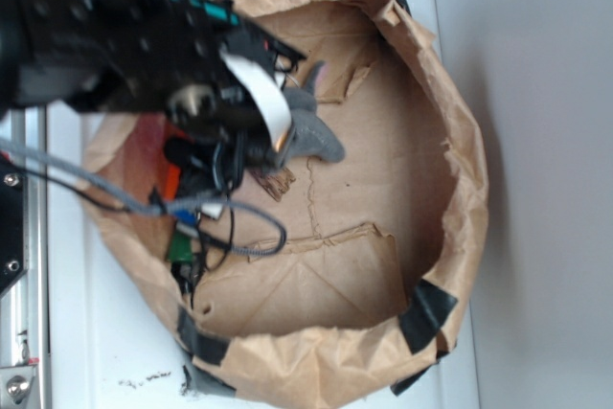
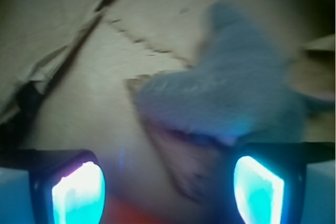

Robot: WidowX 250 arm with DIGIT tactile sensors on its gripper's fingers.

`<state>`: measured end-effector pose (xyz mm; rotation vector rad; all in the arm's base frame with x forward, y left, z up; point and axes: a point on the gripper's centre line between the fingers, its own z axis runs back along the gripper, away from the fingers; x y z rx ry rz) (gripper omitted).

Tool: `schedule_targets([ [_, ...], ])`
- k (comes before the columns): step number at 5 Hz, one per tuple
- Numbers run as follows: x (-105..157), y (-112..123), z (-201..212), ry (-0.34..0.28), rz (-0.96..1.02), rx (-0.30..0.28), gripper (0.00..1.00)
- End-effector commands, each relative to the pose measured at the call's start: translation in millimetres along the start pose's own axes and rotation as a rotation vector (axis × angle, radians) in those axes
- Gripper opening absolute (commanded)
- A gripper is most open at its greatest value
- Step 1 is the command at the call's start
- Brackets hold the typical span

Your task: Grab the wood chip.

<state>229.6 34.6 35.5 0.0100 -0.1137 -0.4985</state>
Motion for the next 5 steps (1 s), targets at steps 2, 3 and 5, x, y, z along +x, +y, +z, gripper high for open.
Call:
schedule_targets([
  [2, 45, 1, 14, -0.003, 0.208, -0.108, 1.0],
  [3, 51, 3, 13, -0.007, 0.221, -0.083, 1.0],
  [5, 55, 14, 6, -0.041, 0.192, -0.042, 1.0],
])
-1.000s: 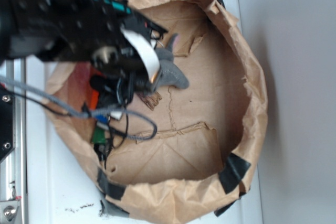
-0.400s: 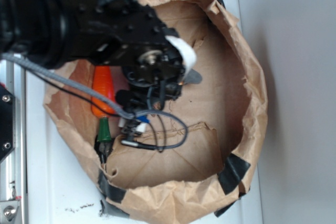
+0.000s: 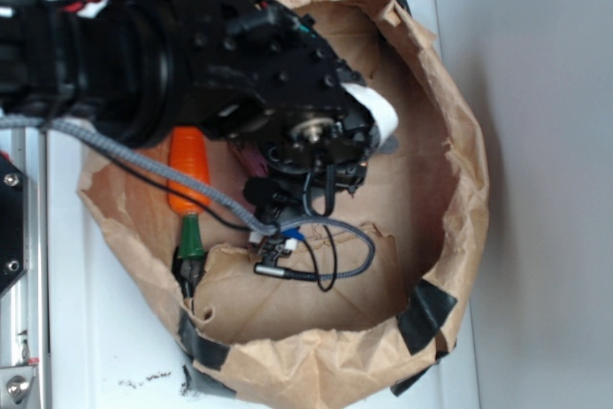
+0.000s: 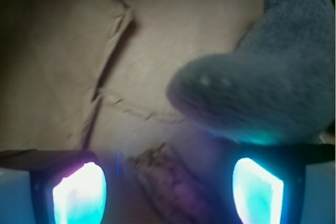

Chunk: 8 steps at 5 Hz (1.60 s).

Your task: Grab the wood chip.

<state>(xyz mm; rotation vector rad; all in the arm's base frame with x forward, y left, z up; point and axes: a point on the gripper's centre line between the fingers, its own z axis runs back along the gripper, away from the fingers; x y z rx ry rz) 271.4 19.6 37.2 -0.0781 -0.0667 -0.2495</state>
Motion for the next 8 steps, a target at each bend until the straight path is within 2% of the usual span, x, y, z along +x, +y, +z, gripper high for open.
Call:
schedule_targets([
  [1, 2, 6, 9, -0.078, -0.108, 0.049, 1.0],
  [3, -24, 16, -2, -0.088, -0.232, 0.066, 1.0],
  [5, -26, 17, -3, -0.083, -0.24, 0.066, 1.0],
  [6, -23, 21, -3, -0.104, -0.209, 0.082, 0.0],
  [8, -22, 23, 1, -0.139, -0.206, 0.099, 0.0],
])
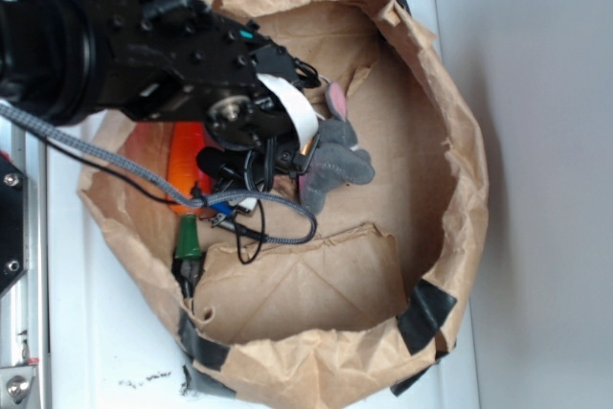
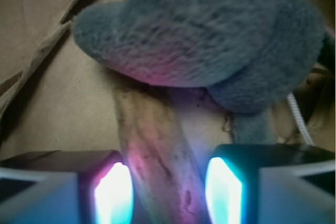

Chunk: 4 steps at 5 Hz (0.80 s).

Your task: Grab the wood chip.

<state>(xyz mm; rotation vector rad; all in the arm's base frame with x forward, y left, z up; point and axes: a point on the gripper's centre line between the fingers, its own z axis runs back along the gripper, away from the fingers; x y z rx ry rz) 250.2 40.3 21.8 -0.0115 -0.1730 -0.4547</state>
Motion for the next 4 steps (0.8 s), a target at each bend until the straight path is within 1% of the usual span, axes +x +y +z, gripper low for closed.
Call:
schedule_targets([
  [1, 5, 9, 14, -0.055, 0.008, 0.033, 0.0],
  [2, 11, 11, 25, -0.069, 0.041, 0.02, 0.0],
  [3, 18, 11, 58, -0.129, 0.085, -0.062, 0.0],
  [4, 19, 8, 101, -0.198, 0.099, -0.147, 0.0],
])
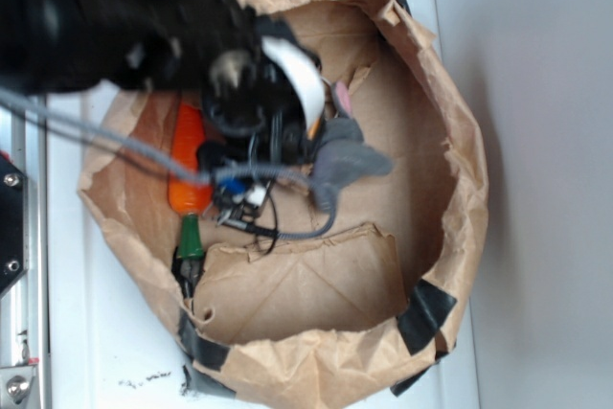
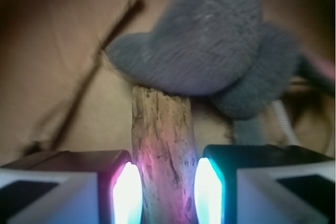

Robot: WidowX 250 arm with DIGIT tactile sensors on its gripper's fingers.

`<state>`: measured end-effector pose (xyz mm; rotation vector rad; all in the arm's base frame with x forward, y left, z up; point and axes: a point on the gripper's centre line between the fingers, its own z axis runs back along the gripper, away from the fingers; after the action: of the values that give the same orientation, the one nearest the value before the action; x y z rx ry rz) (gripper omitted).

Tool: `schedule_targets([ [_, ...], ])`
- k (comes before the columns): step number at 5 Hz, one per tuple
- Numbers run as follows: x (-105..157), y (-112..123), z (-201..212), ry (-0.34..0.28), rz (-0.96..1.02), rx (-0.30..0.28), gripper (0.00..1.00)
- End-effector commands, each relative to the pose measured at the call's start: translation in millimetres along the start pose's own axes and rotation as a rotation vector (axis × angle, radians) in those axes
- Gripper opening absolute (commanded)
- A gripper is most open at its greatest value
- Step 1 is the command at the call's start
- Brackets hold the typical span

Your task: Grab the wood chip.

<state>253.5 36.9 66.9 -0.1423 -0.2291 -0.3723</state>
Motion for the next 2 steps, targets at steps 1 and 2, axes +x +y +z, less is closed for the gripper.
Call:
schedule_targets([
  [1, 16.8, -5.6, 94.9, -0.157, 0.009, -0.108, 0.0],
  [2, 21.9, -11.5, 104.1, -0.18, -0.004, -0.087, 0.0],
])
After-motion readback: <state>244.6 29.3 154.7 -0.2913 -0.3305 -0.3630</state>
